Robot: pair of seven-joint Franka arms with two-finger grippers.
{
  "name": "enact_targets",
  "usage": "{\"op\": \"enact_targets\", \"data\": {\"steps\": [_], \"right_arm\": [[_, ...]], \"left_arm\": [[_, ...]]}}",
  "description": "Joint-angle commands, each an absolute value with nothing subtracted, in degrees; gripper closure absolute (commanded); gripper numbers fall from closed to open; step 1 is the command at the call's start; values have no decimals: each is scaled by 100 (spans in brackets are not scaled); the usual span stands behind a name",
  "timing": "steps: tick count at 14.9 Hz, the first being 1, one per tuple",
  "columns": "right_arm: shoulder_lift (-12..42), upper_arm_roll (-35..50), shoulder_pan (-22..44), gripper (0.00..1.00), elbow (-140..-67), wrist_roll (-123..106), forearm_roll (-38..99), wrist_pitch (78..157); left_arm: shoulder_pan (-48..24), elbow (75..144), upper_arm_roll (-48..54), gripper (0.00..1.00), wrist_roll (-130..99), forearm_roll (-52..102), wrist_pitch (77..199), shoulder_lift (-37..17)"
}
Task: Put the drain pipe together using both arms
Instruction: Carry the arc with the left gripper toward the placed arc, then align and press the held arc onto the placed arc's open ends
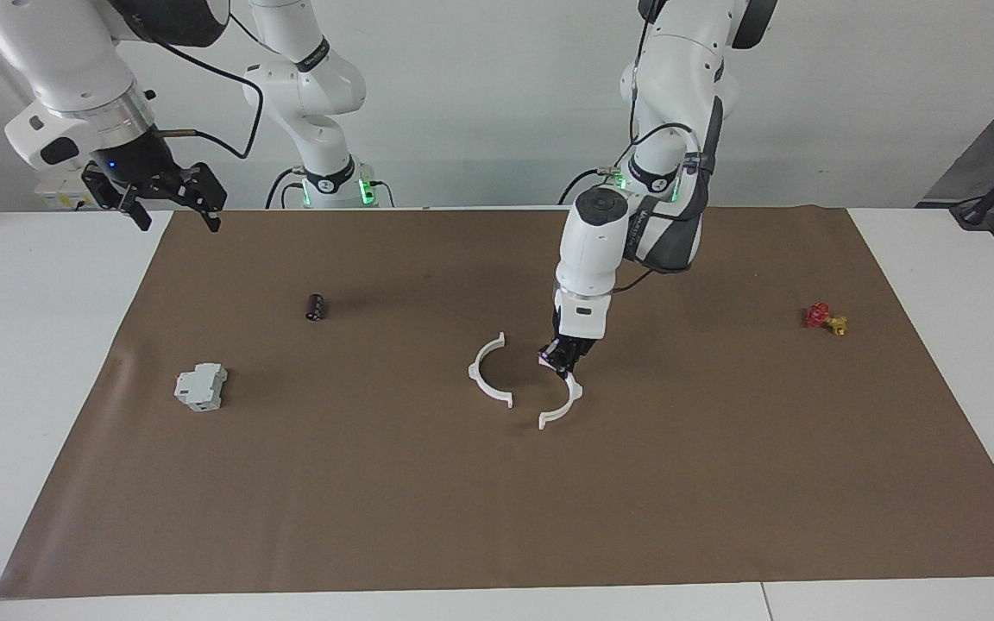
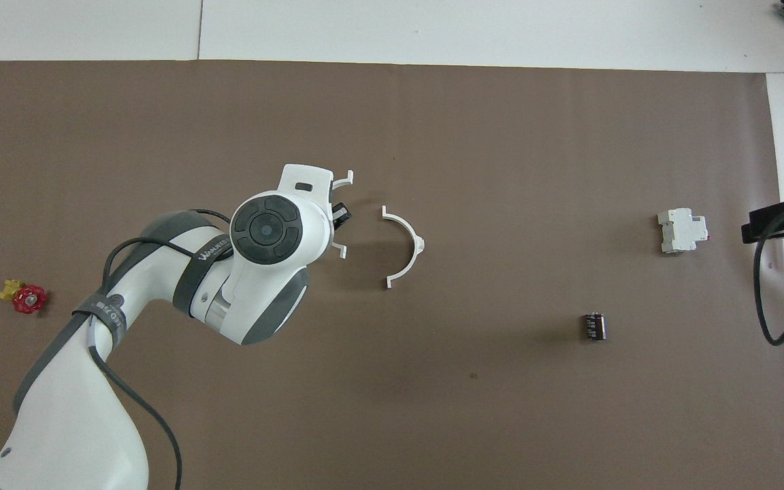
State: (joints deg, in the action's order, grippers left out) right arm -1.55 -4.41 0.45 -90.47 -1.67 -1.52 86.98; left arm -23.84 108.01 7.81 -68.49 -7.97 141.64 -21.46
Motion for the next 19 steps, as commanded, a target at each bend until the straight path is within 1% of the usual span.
{"op": "enact_targets", "data": {"steps": [1, 3, 5, 8, 19], "right_arm": [[-158, -440, 26, 0, -9088, -316, -149, 8692], [-167, -448, 26, 0, -9088, -325, -149, 8692], [-167, -448, 35, 0, -9088, -316, -149, 8692], [-167, -448, 35, 0, -9088, -316, -149, 8692], [-167, -448, 35, 0, -9088, -316, -149, 8692]], "left_arm": [[-2513, 10389, 712, 100, -6961, -958, 13706, -2444], [-2811, 10389, 694, 100, -7327, -967, 13028, -2382], [-2839, 10380, 703, 100, -7891, -1133, 12894, -2347], [-2961, 10397, 703, 100, -8138, -1151, 12736, -2312], [-3208, 10459, 712, 100, -8903, -1266, 12928, -2303]]}}
